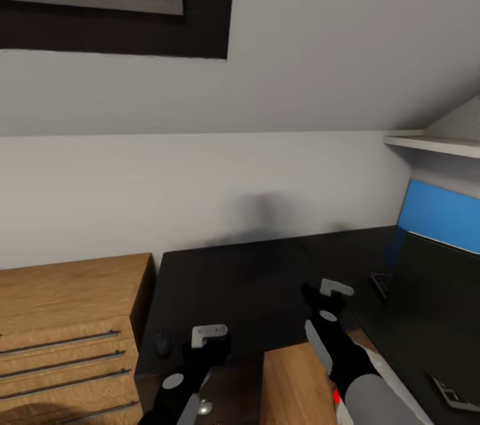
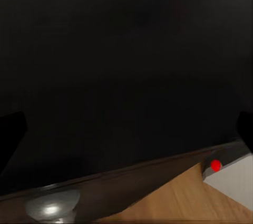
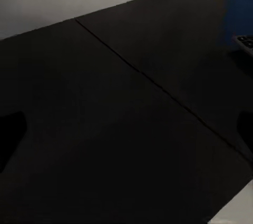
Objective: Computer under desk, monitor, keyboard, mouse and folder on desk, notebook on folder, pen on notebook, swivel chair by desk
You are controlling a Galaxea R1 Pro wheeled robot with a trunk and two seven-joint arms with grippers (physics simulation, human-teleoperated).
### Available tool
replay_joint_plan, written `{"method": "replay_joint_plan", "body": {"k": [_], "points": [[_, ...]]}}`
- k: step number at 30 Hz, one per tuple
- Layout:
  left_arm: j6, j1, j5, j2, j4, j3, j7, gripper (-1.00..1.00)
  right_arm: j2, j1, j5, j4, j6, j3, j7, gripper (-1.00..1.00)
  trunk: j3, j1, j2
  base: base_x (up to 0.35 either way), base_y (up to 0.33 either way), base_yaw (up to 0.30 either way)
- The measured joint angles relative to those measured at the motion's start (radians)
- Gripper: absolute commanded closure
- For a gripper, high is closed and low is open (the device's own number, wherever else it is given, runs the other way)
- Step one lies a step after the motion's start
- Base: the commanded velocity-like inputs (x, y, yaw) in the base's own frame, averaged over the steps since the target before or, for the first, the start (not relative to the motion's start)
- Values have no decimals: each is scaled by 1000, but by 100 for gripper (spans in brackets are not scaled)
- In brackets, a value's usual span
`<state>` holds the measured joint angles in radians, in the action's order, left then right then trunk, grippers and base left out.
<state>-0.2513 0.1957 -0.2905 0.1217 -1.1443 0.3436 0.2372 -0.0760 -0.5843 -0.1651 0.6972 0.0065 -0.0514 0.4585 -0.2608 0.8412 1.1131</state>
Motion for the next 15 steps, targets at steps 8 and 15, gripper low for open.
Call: {"method": "replay_joint_plan", "body": {"k": [8,15], "points": [[0,0,0,0,0,0,0,-100,-1,27,-2,35,-5,-77,4,-100,0,0,0,-214,50,0],[-6,6,-5,-6,-6,-6,6,-100,4,65,-9,91,-1,-133,0,-100,0,0,0,-21,2,0]]}}
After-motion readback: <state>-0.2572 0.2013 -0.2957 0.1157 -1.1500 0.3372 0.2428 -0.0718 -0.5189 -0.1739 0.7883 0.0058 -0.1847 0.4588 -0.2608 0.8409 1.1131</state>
